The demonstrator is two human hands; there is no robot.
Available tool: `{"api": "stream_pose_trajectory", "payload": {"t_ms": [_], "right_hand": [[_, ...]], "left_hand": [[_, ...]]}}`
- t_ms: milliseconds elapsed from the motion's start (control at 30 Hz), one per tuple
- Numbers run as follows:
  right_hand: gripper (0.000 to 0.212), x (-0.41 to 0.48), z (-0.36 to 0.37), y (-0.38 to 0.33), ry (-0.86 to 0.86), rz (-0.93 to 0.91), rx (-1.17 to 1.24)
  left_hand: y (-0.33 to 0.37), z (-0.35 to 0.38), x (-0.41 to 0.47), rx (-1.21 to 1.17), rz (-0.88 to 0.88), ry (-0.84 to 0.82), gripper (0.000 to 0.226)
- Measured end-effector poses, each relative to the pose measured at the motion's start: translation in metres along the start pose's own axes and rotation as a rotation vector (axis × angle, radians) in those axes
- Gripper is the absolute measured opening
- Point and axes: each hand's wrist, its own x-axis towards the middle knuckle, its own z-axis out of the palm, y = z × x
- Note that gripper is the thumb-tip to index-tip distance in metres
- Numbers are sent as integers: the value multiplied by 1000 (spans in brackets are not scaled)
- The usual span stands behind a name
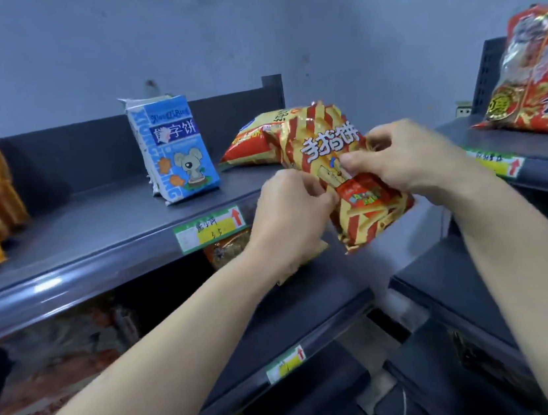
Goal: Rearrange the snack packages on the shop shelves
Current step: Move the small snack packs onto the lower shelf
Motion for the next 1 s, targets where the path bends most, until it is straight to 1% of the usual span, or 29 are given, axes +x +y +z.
{"api": "stream_pose_trajectory", "payload": {"t_ms": [67,133,233,300,367,467,533,633,767,867,933,1000], "right_hand": [[24,31,-12,-5,74,-70,104],[27,65,-22,-8,98,-124,216],[36,116,-34,-6,69,-185,388],[44,148,-37,-1,21,-198,469],[54,175,-38,4,-36,-221,512],[62,207,-35,14,-100,-248,555],[65,225,-31,21,-149,-239,590],[71,250,-22,26,-209,-220,637],[74,278,-5,25,-225,-224,695],[74,298,10,24,-252,-225,712],[74,310,19,29,-289,-196,713],[70,320,28,37,-330,-154,688]], "left_hand": [[14,-4,35,-77,48,89,24],[24,-7,74,-147,63,160,20],[32,-10,132,-136,74,232,16],[33,-7,164,-150,80,243,14],[31,0,190,-149,59,240,19],[21,11,221,-196,32,237,26],[14,14,239,-217,14,237,23],[7,13,261,-186,-14,227,12],[2,4,285,-112,-54,214,10],[-7,2,296,-36,-129,152,17],[-18,5,300,21,-180,77,23],[-28,8,301,114,-232,-21,34]]}}
